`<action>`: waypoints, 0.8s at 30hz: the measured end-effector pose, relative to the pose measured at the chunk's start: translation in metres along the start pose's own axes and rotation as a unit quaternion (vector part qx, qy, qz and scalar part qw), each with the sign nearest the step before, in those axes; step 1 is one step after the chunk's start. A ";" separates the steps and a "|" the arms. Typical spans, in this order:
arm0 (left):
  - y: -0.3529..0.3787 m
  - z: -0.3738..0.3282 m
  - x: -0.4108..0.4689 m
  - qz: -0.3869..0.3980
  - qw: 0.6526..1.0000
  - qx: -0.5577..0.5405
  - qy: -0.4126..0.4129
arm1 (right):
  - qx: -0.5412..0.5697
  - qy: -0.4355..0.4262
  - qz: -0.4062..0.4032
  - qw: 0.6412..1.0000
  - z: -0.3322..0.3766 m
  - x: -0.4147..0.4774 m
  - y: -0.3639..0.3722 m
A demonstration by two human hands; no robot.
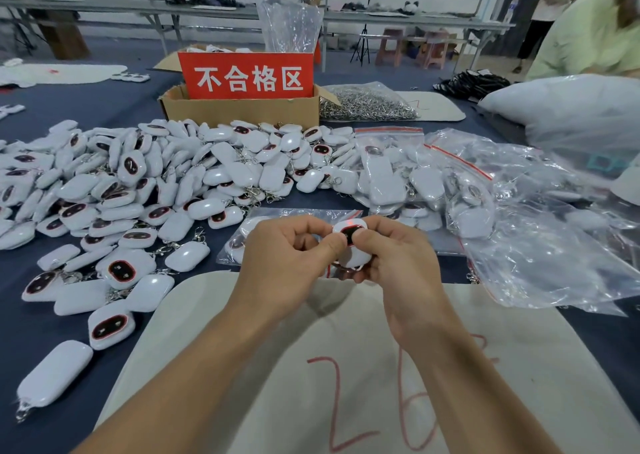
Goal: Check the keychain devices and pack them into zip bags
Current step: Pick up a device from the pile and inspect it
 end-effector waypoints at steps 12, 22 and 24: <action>-0.001 0.001 0.004 -0.037 0.999 -0.002 -0.016 | -0.033 -0.024 0.066 0.997 -0.004 0.000 0.002; -0.004 0.001 0.003 -0.010 0.999 0.018 -0.025 | -0.014 -0.021 0.049 0.998 -0.002 0.000 0.000; -0.003 0.001 0.002 -0.005 0.999 0.026 -0.021 | -0.025 -0.022 0.032 0.999 -0.003 0.000 0.000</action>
Point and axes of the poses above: each hand's wrist, its own x-axis towards the middle knuckle, its own y-axis out of the palm, z = x × y, the point moved 1 cm from there along x, towards the middle knuckle, and after that the axes turned 3 degrees about x, right-handed, at the moved point
